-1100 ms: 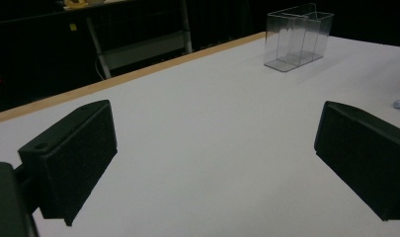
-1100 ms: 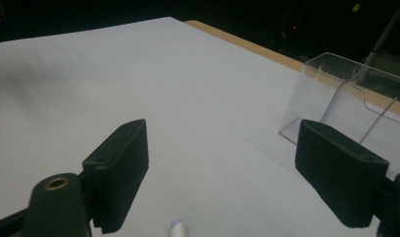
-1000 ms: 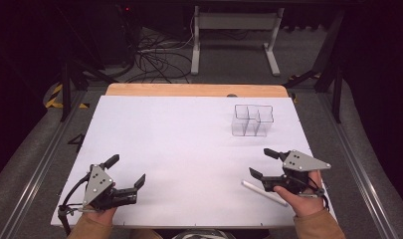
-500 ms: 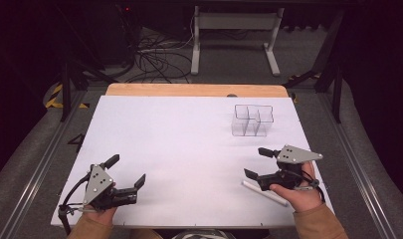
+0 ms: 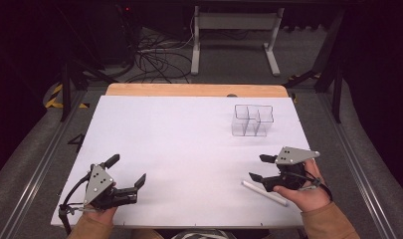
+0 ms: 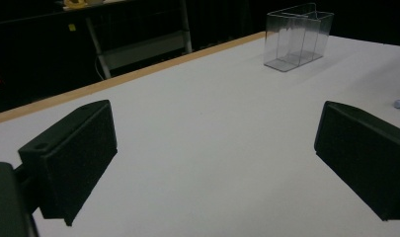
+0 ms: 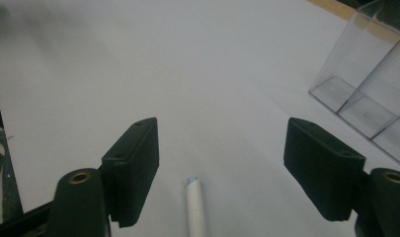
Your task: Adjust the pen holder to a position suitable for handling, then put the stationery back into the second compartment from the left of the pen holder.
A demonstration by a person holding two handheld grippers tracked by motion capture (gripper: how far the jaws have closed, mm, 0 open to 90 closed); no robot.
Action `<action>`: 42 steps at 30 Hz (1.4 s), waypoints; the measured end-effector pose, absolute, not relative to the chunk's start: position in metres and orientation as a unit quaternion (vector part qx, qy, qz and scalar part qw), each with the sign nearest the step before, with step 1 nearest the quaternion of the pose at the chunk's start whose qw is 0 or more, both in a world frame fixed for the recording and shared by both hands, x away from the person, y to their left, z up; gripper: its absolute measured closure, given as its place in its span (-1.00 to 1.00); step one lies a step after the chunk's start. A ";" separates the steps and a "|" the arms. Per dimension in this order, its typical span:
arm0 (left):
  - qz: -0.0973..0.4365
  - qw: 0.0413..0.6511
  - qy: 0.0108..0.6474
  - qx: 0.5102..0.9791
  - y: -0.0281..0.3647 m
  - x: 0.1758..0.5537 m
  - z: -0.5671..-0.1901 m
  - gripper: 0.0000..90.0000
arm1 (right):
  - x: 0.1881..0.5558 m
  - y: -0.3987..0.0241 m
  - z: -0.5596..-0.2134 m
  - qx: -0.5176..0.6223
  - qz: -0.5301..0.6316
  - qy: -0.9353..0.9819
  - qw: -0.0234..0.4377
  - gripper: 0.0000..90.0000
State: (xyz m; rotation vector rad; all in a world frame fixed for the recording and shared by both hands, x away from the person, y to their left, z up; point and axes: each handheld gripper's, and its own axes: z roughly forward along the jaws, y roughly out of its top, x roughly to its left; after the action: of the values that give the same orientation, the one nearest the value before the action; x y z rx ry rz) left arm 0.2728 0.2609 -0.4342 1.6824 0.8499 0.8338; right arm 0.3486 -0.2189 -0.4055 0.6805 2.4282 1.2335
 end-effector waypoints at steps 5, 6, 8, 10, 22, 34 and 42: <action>0.346 0.514 0.353 0.701 0.260 0.273 -0.435 -0.92 | 0.347 -0.219 -0.408 0.240 0.409 0.866 0.160 -0.27; 0.346 0.514 0.351 0.702 0.260 0.273 -0.434 -0.92 | 0.347 -0.219 -0.408 0.240 0.404 0.868 0.159 -0.25; 0.347 0.514 0.351 0.701 0.260 0.273 -0.434 -0.92 | 0.346 -0.220 -0.409 0.243 0.394 0.874 0.152 -0.22; 0.347 0.514 0.351 0.701 0.261 0.273 -0.434 -0.92 | 0.346 -0.219 -0.411 0.246 0.384 0.878 0.143 -0.19; 0.347 0.514 0.354 0.700 0.261 0.272 -0.435 -0.92 | 0.346 -0.215 -0.419 0.245 0.318 0.908 0.119 -0.09; 0.349 0.511 0.353 0.702 0.260 0.272 -0.435 -0.92 | 0.348 -0.209 -0.426 0.220 0.238 0.940 0.109 -0.07; 0.354 0.503 0.353 0.705 0.260 0.272 -0.435 -0.92 | 0.349 -0.204 -0.429 0.218 0.205 0.948 0.104 0.01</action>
State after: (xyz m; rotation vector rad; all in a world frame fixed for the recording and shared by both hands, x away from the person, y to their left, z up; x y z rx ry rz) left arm 0.2717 0.2595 -0.4351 1.7024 0.8525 0.8538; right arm 0.3489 -0.2041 -0.4287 0.6433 2.7976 0.6051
